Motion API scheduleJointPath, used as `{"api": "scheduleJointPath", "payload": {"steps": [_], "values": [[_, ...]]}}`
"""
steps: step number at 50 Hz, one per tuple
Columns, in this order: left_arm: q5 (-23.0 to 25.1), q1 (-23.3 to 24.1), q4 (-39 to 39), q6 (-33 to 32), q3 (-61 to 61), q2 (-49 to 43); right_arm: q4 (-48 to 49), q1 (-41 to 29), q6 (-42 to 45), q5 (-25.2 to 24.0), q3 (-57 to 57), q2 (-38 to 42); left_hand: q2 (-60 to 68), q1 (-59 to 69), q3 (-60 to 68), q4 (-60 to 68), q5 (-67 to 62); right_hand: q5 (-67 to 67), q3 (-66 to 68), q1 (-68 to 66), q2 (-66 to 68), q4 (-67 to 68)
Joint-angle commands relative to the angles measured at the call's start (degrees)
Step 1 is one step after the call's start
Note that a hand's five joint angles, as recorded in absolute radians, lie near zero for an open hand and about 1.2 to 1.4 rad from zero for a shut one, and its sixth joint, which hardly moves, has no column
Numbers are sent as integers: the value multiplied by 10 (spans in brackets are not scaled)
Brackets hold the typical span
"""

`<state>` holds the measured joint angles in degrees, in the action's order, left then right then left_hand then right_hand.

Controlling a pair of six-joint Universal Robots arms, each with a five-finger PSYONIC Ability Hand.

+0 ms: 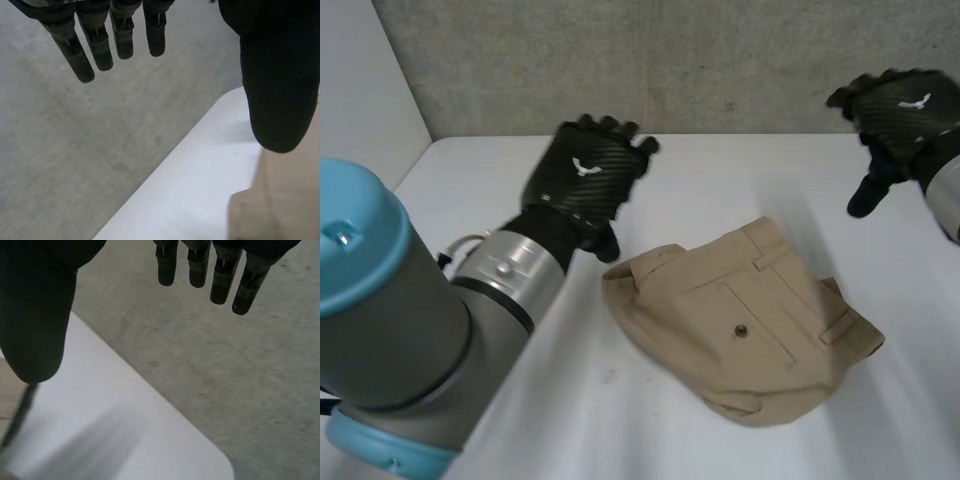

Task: Fold the shorts.

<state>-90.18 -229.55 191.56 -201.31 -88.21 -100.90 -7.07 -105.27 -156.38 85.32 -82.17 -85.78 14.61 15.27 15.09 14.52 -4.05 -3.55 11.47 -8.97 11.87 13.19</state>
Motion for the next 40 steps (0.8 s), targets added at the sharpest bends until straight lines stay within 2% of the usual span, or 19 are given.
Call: {"api": "scheduleJointPath", "payload": {"steps": [1,6,12,17,20,24,26,27,28,30,35,38,39,40], "values": [[1,-68,-13,47,-14,-8,-50,-83,3,-19,-10,41,-4,-10,-8,-3,-2,36,-15,-10,-19,-32],[10,-85,-15,78,-7,-71,-61,-97,3,-23,17,82,-4,-10,-8,-3,-2,36,-15,-10,-19,-32],[17,-85,-23,77,23,-142,-62,-103,0,-28,86,168,-2,-9,-7,-1,-4,36,-15,-10,-19,-32],[47,-93,-50,80,69,-207,-69,-103,1,-23,137,239,-10,-17,-15,-9,5,36,-15,-10,-19,-32],[69,-100,-62,80,88,-228,-70,-103,2,-23,146,254,-9,-15,-13,-8,3,36,-15,-10,-19,-32],[105,-110,-78,80,118,-267,-70,-103,2,-23,159,271,-4,-10,-8,-3,-2,-58,78,-103,74,61],[119,-111,-83,80,140,-286,-74,-103,3,-24,166,286,-2,-9,-7,-1,-4,-193,214,-239,210,197],[120,-111,-85,79,146,-292,-77,-103,4,-24,169,289,-2,-9,-7,-1,-4,-279,300,-325,296,283],[121,-111,-85,78,152,-297,-87,-103,6,-28,173,295,0,-7,-5,1,-5,-480,501,-526,497,483],[122,-112,-84,77,169,-312,-95,-103,10,-32,179,297,17,10,12,17,-22,-644,665,-690,661,648],[123,-110,-86,75,205,-347,-95,-103,24,-37,180,278,67,60,62,68,-73,-664,685,-710,681,668],[124,-107,-83,74,227,-371,-84,-103,28,-36,182,254,154,148,149,155,-160,-664,685,-710,681,668],[124,-107,-83,74,233,-377,-69,-102,29,-35,184,248,195,188,190,195,-200,-664,685,-710,681,668],[122,-105,-82,74,253,-390,-60,-102,30,-34,186,246,325,318,320,326,-330,-664,685,-710,681,668]]}}
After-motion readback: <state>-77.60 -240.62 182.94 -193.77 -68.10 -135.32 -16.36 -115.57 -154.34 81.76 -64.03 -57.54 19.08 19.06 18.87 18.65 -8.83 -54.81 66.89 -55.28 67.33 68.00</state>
